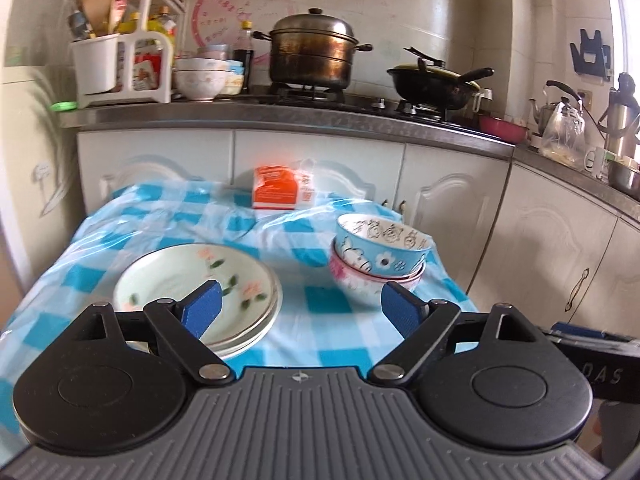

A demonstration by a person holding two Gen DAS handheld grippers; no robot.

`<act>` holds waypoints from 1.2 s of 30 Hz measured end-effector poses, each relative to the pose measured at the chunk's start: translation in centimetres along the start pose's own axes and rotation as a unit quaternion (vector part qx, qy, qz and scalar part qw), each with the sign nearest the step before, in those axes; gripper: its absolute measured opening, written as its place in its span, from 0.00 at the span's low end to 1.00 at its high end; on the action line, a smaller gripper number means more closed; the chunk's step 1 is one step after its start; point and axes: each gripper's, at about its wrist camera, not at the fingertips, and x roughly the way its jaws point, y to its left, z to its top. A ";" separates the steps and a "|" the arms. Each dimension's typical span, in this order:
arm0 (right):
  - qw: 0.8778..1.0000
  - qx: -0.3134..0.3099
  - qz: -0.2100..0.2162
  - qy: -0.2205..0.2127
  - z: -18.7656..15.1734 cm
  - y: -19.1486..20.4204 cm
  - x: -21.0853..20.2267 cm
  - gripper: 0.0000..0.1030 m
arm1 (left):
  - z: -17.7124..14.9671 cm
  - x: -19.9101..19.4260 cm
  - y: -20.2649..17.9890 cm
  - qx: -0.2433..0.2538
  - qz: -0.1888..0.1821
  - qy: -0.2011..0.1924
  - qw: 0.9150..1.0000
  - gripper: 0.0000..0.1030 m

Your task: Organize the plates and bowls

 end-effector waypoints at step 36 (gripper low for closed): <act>0.999 -0.016 0.013 -0.040 -0.9 6.0 -5.8 0.99 | -1.0 -6.8 3.3 -0.032 0.078 0.012 0.996 1.00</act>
